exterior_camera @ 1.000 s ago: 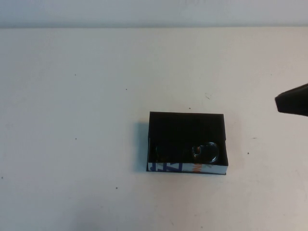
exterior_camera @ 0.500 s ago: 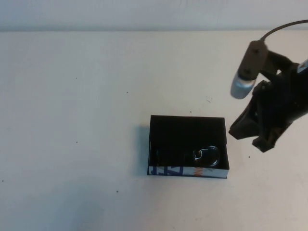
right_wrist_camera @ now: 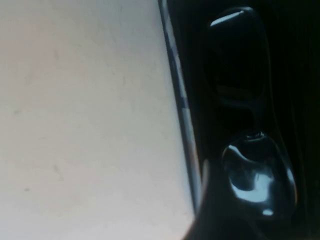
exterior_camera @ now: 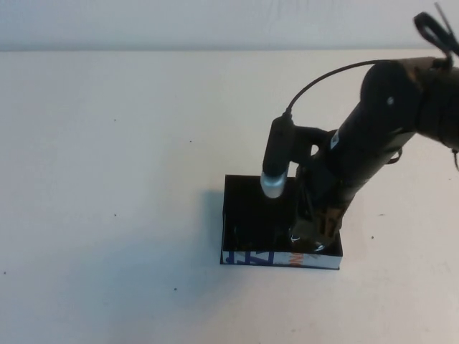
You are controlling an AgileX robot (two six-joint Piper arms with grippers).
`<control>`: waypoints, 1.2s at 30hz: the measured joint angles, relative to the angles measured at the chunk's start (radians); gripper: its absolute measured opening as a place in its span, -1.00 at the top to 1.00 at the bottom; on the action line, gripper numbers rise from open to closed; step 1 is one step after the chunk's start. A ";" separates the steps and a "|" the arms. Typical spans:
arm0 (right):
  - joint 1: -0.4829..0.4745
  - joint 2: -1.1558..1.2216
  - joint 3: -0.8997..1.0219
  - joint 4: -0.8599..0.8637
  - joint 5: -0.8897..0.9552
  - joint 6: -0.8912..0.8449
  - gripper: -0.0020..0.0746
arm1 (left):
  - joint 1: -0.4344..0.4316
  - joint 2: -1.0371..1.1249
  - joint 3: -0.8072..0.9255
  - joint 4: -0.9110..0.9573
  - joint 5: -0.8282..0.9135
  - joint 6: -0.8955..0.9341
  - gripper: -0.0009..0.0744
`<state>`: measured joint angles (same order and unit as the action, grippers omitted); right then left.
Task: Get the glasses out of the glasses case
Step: Pick up the glasses from the glasses case
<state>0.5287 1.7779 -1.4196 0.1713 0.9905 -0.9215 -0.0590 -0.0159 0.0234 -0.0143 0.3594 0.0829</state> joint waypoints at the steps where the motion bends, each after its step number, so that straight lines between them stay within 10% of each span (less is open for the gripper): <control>1: 0.011 0.017 -0.005 -0.024 -0.010 0.000 0.00 | 0.000 0.000 0.000 0.000 0.000 0.000 0.99; 36: 0.041 0.221 -0.085 -0.019 -0.069 0.000 0.09 | 0.000 0.000 0.000 0.000 0.000 0.000 0.99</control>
<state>0.5693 1.9990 -1.5048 0.1519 0.9213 -0.9215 -0.0590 -0.0159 0.0234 -0.0143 0.3594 0.0829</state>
